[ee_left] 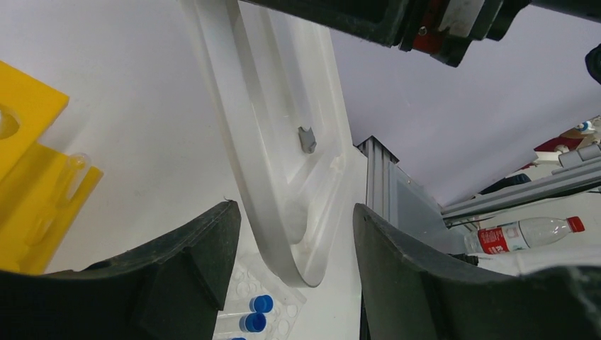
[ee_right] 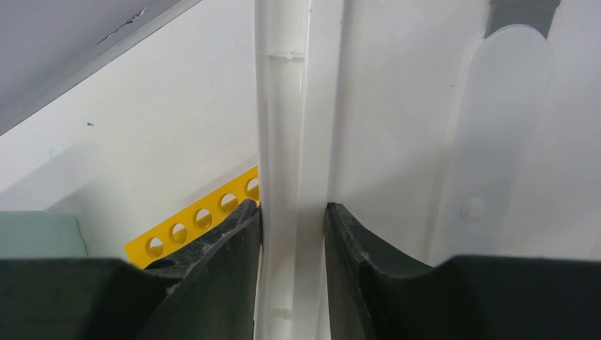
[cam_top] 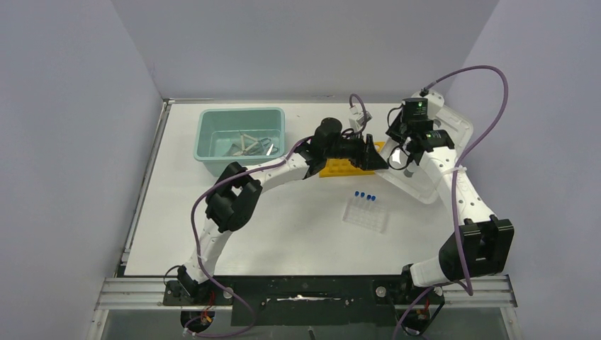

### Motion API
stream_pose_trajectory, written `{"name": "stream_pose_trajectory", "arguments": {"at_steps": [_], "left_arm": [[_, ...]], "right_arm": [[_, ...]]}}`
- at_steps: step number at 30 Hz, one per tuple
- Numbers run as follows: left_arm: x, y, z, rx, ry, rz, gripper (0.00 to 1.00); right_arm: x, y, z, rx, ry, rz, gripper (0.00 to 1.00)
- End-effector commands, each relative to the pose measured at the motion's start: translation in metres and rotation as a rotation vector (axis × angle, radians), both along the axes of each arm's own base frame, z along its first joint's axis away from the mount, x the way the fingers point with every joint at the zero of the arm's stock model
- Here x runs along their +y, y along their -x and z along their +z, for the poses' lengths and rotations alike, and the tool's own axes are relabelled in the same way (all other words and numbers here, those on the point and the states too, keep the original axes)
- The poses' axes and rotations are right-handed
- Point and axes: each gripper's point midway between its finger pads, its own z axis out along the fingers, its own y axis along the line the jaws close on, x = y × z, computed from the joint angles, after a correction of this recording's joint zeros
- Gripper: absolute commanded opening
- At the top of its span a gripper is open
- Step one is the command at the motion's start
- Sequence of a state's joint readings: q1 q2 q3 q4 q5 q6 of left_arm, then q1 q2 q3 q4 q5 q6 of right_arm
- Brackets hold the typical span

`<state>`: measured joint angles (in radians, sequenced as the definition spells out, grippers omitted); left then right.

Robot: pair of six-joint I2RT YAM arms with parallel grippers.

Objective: Organize the chemistry lab equipment

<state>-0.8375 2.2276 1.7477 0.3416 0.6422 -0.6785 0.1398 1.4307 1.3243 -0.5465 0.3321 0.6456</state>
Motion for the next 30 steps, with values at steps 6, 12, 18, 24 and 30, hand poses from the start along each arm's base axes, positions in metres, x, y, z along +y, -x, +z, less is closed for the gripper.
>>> {"name": "stream_pose_trajectory", "arguments": {"at_steps": [6,12,18,24,30], "left_arm": [[-0.011,0.009,0.034,-0.021,0.138,-0.066,0.4],[-0.013,0.016,0.04,0.006,0.189,-0.109,0.16],[-0.012,0.019,0.054,-0.001,0.234,-0.13,0.0],[-0.001,0.014,0.081,-0.048,0.267,-0.12,0.0],[0.018,-0.003,0.109,-0.102,0.3,-0.068,0.0]], "right_arm": [[0.007,-0.001,0.035,-0.122,-0.005,0.03,0.0],[0.009,0.002,0.036,-0.129,-0.006,0.043,0.0],[0.008,0.007,0.046,-0.153,-0.002,0.048,0.01],[0.005,0.014,0.074,-0.238,0.01,0.054,0.34],[0.003,0.028,0.117,-0.363,0.02,0.073,0.7]]}}
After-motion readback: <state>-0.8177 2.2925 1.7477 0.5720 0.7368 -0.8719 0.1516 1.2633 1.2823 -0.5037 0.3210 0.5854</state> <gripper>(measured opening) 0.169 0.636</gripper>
